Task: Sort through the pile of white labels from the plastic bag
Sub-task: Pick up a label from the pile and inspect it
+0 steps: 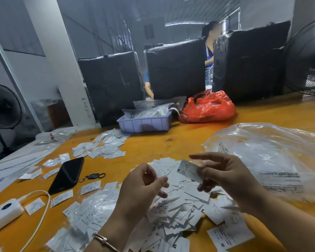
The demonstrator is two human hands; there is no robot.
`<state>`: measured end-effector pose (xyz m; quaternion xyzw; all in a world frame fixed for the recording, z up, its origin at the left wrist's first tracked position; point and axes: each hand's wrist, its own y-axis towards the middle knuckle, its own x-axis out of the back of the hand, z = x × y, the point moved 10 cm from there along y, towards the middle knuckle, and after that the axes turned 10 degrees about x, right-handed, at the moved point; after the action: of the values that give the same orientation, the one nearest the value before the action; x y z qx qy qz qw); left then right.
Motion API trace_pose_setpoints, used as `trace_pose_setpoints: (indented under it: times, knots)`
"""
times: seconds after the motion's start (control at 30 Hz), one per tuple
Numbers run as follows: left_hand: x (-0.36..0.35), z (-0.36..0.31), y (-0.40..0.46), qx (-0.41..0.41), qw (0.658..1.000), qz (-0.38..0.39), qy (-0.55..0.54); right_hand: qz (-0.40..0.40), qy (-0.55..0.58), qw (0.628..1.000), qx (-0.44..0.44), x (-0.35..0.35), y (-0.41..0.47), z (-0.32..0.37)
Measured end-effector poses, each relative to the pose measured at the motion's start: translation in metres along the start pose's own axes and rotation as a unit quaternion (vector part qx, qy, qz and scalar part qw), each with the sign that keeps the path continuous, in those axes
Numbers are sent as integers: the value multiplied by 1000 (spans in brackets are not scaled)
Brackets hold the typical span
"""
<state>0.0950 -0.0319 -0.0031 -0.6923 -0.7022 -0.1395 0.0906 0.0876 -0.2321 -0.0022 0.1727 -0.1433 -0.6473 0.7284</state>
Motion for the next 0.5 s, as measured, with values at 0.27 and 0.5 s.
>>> trace_pose_setpoints:
  times: [0.27, 0.5]
  knots:
    - [-8, -20, -11, -106, 990, -17, 87, 86, -76, 992, -59, -26, -9, -6]
    - [4, -52, -29, -245, 956, -93, 128, 24, -157, 987, -24, -16, -8, 2]
